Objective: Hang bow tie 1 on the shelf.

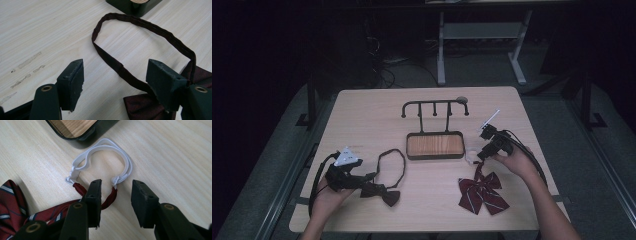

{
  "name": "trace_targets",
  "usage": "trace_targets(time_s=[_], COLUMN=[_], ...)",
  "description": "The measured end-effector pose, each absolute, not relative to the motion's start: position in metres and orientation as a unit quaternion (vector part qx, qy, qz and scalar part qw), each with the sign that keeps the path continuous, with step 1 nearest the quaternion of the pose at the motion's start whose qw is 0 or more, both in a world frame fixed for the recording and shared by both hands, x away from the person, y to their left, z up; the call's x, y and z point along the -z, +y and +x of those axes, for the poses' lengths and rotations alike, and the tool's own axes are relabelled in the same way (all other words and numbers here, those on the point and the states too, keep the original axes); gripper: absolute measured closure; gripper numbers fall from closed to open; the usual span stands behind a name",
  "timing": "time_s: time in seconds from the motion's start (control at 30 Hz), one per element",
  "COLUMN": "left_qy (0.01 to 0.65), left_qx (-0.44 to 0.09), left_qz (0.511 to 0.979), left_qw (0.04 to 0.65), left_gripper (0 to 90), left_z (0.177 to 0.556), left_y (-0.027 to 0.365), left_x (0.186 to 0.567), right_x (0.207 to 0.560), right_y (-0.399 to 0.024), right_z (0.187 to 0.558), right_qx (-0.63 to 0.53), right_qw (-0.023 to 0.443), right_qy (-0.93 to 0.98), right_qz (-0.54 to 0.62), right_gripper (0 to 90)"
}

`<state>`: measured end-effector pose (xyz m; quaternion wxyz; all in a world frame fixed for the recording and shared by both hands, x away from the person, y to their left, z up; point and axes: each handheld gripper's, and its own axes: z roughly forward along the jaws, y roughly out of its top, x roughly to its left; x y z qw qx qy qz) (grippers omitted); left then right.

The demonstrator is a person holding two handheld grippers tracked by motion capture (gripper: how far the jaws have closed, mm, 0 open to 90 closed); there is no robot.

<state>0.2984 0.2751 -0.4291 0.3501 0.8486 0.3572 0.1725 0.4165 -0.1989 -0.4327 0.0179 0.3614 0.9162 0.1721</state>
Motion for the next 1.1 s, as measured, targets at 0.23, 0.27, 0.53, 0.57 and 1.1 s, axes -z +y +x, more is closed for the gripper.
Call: trace_targets(time_s=[0.23, 0.27, 0.53, 0.57, 1.1], left_qy=[0.356, 0.356, 0.355, 0.355, 0.354], left_qx=[-0.173, -0.171, -0.172, -0.172, -0.171], left_qz=[0.849, 0.849, 0.85, 0.851, 0.852], left_qw=[0.349, 0.349, 0.349, 0.347, 0.346], left_gripper=[31.1, 31.1, 31.1, 31.1, 31.1], left_z=[0.298, 0.298, 0.299, 0.299, 0.299], left_y=[0.275, 0.274, 0.274, 0.275, 0.275], left_x=[0.429, 0.429, 0.43, 0.43, 0.43], right_x=[0.436, 0.436, 0.437, 0.438, 0.441], right_y=[-0.198, -0.197, -0.194, -0.193, -0.189], right_z=[0.417, 0.417, 0.417, 0.417, 0.416], right_qx=[-0.164, -0.162, -0.151, -0.147, -0.127], right_qw=[0.02, 0.022, 0.026, 0.028, 0.043], right_qy=[0.917, 0.918, 0.919, 0.92, 0.924], right_qz=[0.362, 0.363, 0.363, 0.361, 0.359], right_gripper=[63.5, 63.7, 65.4, 66.0, 76.3])
